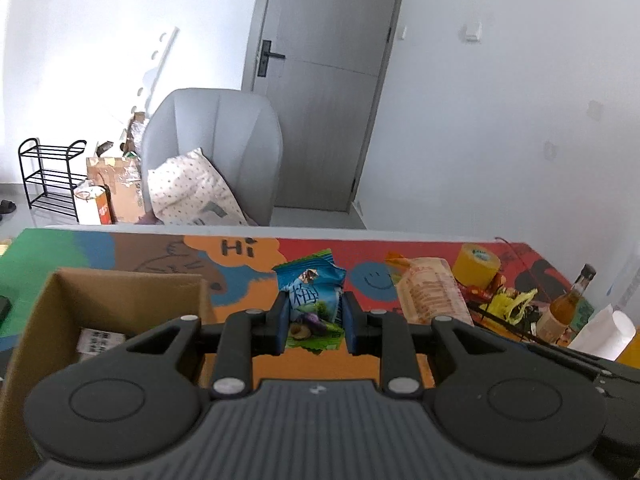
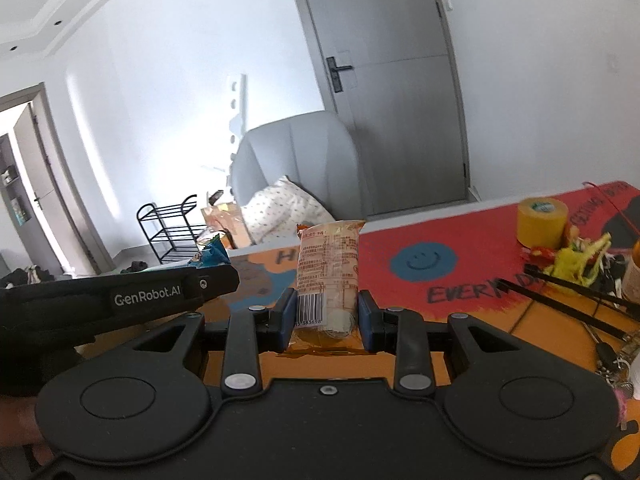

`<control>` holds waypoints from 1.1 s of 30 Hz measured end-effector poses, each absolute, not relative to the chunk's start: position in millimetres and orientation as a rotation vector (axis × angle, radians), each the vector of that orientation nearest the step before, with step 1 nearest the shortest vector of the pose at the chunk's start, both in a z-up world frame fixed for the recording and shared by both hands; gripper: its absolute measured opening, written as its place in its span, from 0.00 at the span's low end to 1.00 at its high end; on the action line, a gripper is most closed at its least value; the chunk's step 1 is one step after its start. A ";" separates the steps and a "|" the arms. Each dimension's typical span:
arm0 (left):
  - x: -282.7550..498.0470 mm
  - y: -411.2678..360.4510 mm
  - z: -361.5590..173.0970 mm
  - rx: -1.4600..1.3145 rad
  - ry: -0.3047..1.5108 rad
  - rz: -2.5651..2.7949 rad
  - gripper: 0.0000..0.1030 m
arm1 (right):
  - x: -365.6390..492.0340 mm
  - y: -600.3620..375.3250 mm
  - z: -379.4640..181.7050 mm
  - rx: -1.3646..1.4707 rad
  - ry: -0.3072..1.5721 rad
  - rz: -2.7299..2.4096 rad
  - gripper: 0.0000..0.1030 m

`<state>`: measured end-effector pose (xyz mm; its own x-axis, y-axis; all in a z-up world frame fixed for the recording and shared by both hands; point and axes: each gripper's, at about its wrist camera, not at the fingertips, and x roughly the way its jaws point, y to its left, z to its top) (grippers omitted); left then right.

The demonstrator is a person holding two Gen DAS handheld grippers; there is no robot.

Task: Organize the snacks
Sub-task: 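Carry both snacks over the cardboard box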

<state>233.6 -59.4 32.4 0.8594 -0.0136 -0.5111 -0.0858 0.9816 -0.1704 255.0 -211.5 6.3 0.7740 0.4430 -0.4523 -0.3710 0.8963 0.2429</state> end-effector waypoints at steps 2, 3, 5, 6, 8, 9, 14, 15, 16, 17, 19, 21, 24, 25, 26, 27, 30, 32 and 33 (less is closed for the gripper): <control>226.5 -52.1 36.9 -0.196 0.526 0.046 0.25 | 252.6 -204.7 9.9 0.137 0.515 0.457 0.30; 222.7 -47.5 39.1 -0.198 0.520 0.052 0.25 | 250.6 -201.3 11.6 0.134 0.511 0.463 0.30; 216.6 -38.9 42.9 -0.205 0.510 0.065 0.25 | 247.8 -193.6 15.9 0.127 0.501 0.480 0.30; 213.7 -34.0 44.6 -0.208 0.505 0.072 0.25 | 246.4 -189.8 17.6 0.124 0.498 0.488 0.30; 209.4 -23.3 47.9 -0.218 0.496 0.091 0.25 | 243.8 -181.0 20.8 0.118 0.493 0.506 0.30; 206.8 -16.6 49.6 -0.222 0.492 0.102 0.25 | 243.3 -176.6 21.5 0.114 0.492 0.515 0.30; 197.6 7.8 54.5 -0.237 0.484 0.148 0.25 | 241.1 -160.1 25.1 0.105 0.491 0.556 0.30; 195.7 12.7 54.6 -0.241 0.484 0.156 0.25 | 240.9 -157.0 25.6 0.109 0.493 0.565 0.30; 193.8 16.6 54.7 -0.244 0.483 0.162 0.25 | 241.4 -153.6 25.8 0.111 0.494 0.574 0.30; 192.1 19.9 54.6 -0.247 0.483 0.167 0.25 | 240.0 -150.6 26.2 0.109 0.494 0.579 0.30; 187.8 25.6 53.8 -0.250 0.485 0.176 0.25 | 238.9 -144.3 27.5 0.107 0.495 0.595 0.30; 184.6 32.8 52.3 -0.255 0.493 0.182 0.25 | 237.8 -137.2 28.3 0.102 0.499 0.611 0.30; 181.7 44.0 49.5 -0.265 0.501 0.197 0.25 | 237.7 -126.1 27.7 0.091 0.506 0.631 0.30; 181.1 47.7 48.4 -0.270 0.504 0.203 0.25 | 237.6 -122.4 27.4 0.087 0.508 0.636 0.30; 180.3 51.5 47.0 -0.275 0.510 0.206 0.25 | 237.9 -119.1 27.3 0.085 0.511 0.640 0.30; 181.1 55.6 45.7 -0.283 0.522 0.207 0.25 | 238.7 -116.6 27.4 0.085 0.514 0.644 0.30; 178.7 67.3 45.1 -0.308 0.529 0.219 0.30 | 238.0 -109.8 27.3 0.080 0.519 0.653 0.30; 176.5 71.5 44.9 -0.310 0.527 0.226 0.32 | 238.6 -104.7 26.4 0.079 0.524 0.658 0.30; 176.1 74.2 44.5 -0.314 0.529 0.230 0.33 | 238.7 -102.5 26.1 0.078 0.527 0.662 0.30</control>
